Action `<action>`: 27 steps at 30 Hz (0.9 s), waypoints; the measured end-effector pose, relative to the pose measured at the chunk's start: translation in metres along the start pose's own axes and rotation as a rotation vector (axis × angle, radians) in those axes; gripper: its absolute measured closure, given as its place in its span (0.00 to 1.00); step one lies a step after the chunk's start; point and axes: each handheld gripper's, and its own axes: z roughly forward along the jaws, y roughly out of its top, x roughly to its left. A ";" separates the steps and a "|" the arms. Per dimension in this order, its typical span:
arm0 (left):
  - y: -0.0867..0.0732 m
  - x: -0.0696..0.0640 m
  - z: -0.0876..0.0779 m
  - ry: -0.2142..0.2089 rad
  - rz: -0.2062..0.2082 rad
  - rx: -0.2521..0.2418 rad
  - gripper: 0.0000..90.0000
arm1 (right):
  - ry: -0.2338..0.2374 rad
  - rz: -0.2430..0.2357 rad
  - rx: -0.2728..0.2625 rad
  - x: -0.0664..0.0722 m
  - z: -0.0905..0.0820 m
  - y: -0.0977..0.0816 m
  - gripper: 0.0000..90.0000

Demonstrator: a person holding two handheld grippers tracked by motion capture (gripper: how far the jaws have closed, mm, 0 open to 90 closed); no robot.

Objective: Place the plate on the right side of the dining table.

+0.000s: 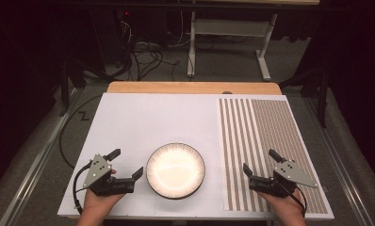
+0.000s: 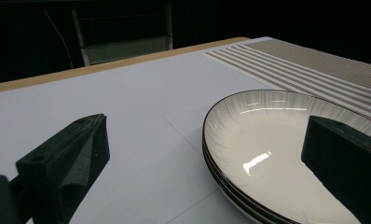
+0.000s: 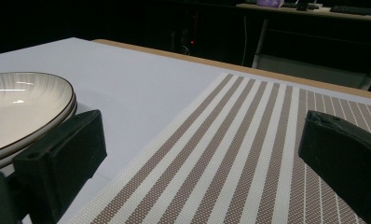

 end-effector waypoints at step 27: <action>-0.004 0.002 0.004 -0.016 -0.022 -0.013 0.01 | 0.006 0.007 -0.006 -0.003 0.001 -0.002 0.02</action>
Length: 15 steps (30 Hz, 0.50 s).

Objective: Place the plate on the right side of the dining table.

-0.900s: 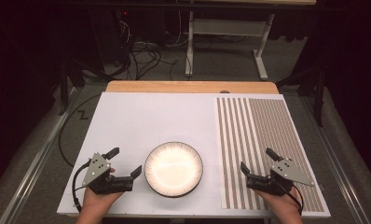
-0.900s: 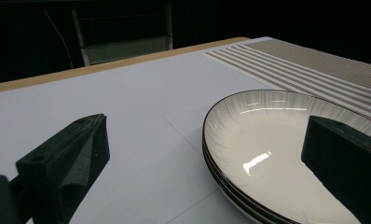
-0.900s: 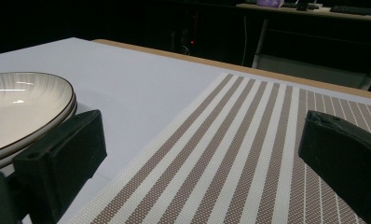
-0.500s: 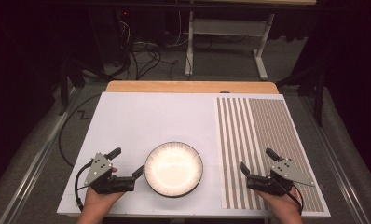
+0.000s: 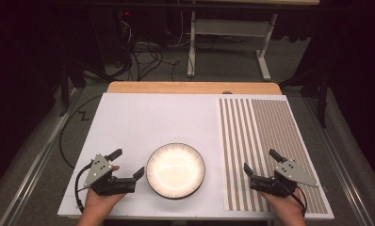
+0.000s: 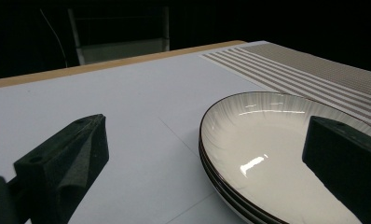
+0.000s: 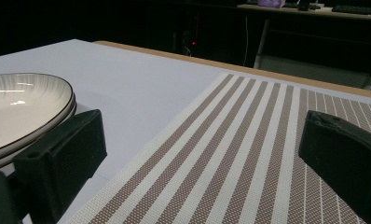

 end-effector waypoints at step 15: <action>0.000 -0.001 0.000 -0.001 0.002 -0.021 0.01 | 0.058 -0.035 0.012 0.021 0.007 0.004 0.02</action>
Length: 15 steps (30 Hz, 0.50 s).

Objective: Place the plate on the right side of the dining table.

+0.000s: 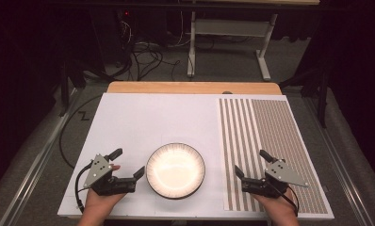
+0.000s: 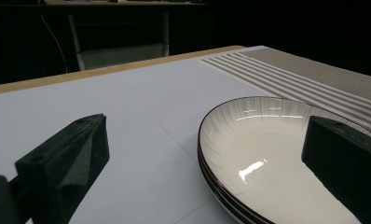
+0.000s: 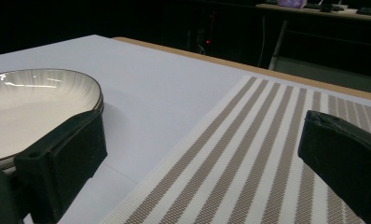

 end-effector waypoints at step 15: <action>0.000 -0.001 0.000 -0.004 0.004 -0.003 0.01 | 0.097 -0.036 0.024 0.037 0.016 0.008 0.03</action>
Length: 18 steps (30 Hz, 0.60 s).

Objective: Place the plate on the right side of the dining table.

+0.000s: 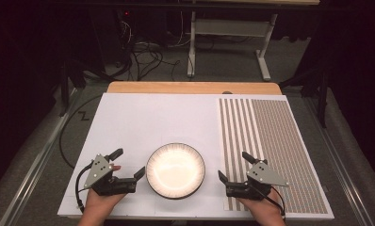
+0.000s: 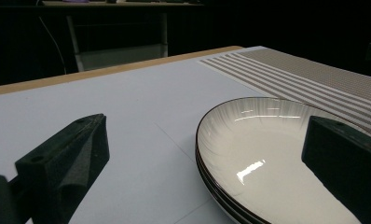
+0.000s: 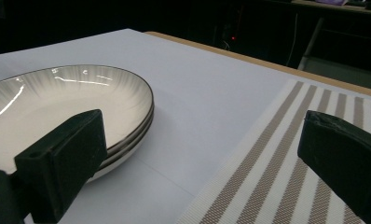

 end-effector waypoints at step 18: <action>-0.001 0.000 0.001 0.002 0.004 -0.001 0.01 | 0.043 0.008 0.018 0.013 0.013 0.007 0.08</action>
